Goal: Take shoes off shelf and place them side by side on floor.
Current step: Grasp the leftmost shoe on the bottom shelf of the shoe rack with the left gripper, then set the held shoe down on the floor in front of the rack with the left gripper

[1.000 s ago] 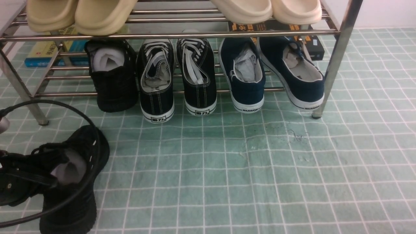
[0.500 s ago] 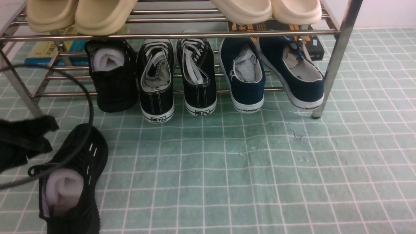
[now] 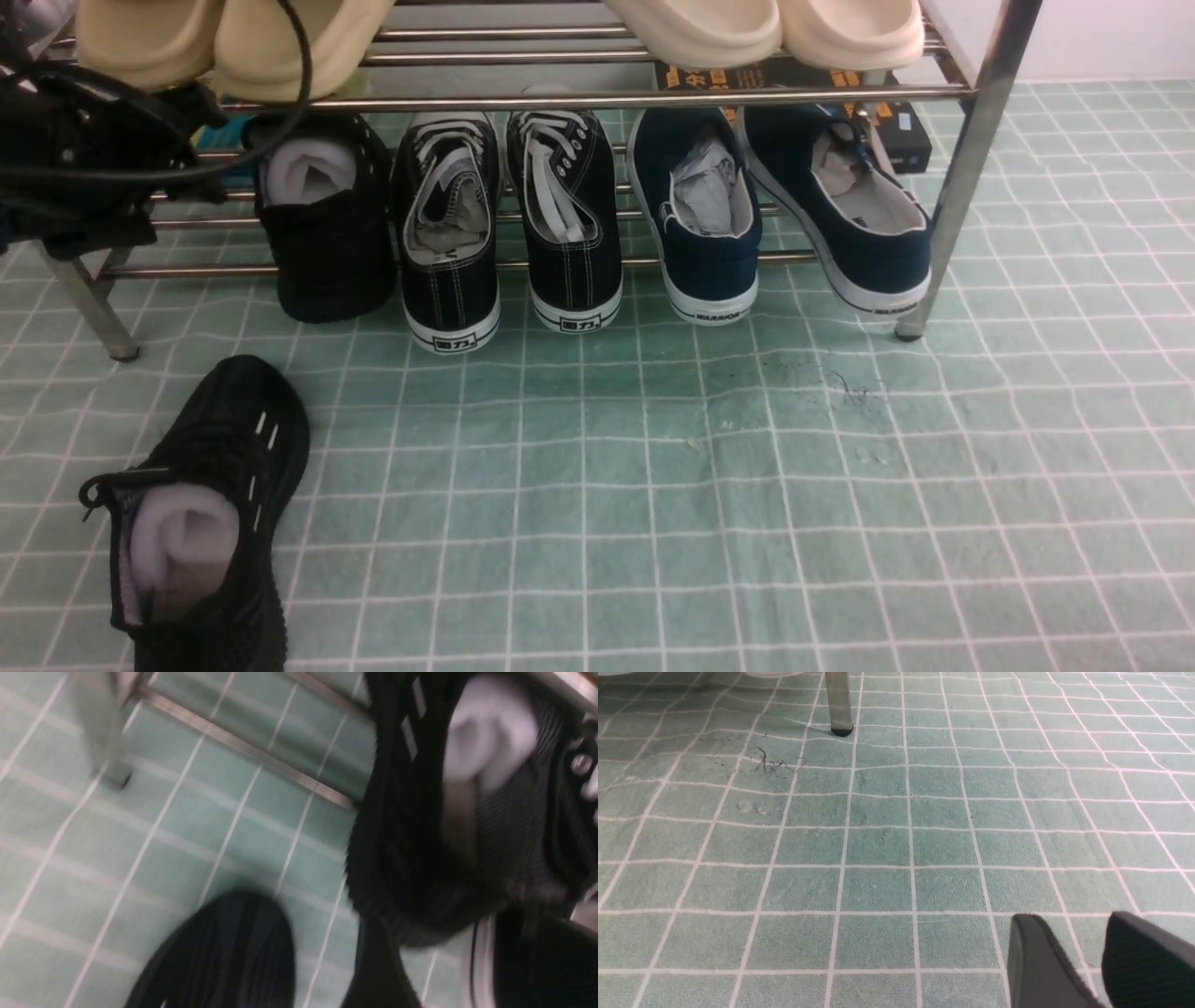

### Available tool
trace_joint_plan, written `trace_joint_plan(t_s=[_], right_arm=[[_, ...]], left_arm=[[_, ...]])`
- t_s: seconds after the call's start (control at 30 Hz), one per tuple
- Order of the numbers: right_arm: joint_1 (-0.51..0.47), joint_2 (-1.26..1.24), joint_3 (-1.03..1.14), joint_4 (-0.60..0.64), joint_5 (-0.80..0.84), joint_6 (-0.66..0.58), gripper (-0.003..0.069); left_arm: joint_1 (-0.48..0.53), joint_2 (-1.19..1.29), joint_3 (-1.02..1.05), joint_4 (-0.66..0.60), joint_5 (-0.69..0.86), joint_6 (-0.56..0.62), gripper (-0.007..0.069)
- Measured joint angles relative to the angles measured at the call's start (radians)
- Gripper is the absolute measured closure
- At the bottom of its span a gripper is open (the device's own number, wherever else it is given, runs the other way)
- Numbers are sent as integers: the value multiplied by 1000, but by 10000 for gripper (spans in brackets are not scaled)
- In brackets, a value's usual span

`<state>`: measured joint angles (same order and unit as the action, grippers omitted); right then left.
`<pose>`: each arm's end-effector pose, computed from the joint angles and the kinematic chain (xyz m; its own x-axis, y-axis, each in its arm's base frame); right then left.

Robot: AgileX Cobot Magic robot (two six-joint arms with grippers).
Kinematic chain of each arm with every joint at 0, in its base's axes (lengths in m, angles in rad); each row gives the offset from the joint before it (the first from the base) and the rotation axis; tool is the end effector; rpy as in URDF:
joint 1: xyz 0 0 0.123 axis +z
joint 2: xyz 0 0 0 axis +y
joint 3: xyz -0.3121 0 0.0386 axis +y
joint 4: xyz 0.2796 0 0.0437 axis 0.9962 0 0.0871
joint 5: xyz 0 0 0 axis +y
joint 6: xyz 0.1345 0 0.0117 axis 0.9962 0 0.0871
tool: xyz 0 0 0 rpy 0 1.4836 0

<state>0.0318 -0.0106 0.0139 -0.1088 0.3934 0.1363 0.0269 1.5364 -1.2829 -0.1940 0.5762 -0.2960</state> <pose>0.0959 -0.0026 0.1602 -0.3020 0.0261 -0.9530 0.0187 0.9996 0.0215 0.4094 -0.0032 0.3185 -0.6228 -0.4578 -0.6344 -0.2509 0.8850 -0.3923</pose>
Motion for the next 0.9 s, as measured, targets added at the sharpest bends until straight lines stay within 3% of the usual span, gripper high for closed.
trace_joint_plan(t_s=[0.37, 0.53, 0.63, 0.73, 0.77, 0.8, 0.9], right_arm=[[0, 0, 0, 0, 0, 0, 421], [0, 0, 0, 0, 0, 0, 421], [0, 0, 0, 0, 0, 0, 421], [0, 0, 0, 0, 0, 0, 421], [0, 0, 0, 0, 0, 0, 421], [0, 0, 0, 0, 0, 0, 421], [0, 0, 0, 0, 0, 0, 421]], left_arm=[[0, 180, -21, -160, -153, 60, 123], [0, 240, -21, -219, -188, 84, 167], [0, 269, -21, -249, -210, 84, 272], [0, 283, -25, -284, -205, 84, 441], [0, 284, -26, -286, -202, 84, 466], [0, 284, -29, -286, -189, 89, 550], [0, 271, -29, -286, -157, 103, 587]])
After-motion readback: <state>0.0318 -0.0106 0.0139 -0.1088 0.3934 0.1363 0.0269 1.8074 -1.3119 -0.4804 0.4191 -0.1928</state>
